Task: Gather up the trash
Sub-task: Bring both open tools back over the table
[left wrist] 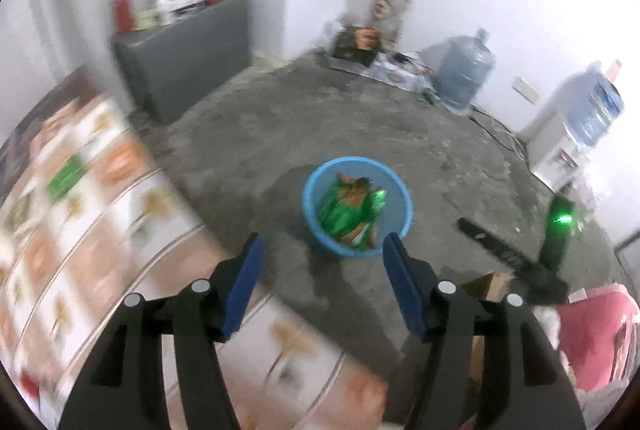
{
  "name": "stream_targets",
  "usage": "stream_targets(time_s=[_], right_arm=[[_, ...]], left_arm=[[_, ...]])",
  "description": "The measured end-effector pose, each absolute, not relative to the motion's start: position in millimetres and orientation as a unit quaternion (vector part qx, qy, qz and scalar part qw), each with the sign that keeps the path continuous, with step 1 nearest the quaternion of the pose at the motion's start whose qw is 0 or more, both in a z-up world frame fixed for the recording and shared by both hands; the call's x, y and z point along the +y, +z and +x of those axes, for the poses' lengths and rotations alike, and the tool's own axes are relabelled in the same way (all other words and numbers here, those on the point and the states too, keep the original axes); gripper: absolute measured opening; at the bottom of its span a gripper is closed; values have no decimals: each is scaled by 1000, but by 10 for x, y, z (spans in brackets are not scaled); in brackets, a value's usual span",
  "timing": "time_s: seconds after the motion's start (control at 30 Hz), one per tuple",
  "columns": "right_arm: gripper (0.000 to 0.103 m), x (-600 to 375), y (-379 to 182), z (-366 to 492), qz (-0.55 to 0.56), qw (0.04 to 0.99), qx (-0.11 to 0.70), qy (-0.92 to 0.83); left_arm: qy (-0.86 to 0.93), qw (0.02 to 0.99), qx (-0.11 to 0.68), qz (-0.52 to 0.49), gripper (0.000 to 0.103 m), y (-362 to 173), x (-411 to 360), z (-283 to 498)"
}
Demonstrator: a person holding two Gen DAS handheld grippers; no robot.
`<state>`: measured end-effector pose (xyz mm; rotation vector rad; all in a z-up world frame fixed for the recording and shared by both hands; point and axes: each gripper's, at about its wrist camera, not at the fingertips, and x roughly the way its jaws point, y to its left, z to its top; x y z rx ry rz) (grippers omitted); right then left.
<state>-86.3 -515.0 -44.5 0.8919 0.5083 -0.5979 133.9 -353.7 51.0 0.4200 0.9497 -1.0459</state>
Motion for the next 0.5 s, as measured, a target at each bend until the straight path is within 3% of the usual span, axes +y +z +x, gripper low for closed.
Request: stream_targets(time_s=[0.3, 0.5], right_arm=[[74, -4430, 60, -401, 389, 878, 256, -111], [74, -3932, 184, 55, 359, 881, 307, -29]], left_arm=[[-307, 863, 399, 43, 64, 990, -1120, 1452], [-170, 891, 417, -62, 65, 734, 353, 1327]])
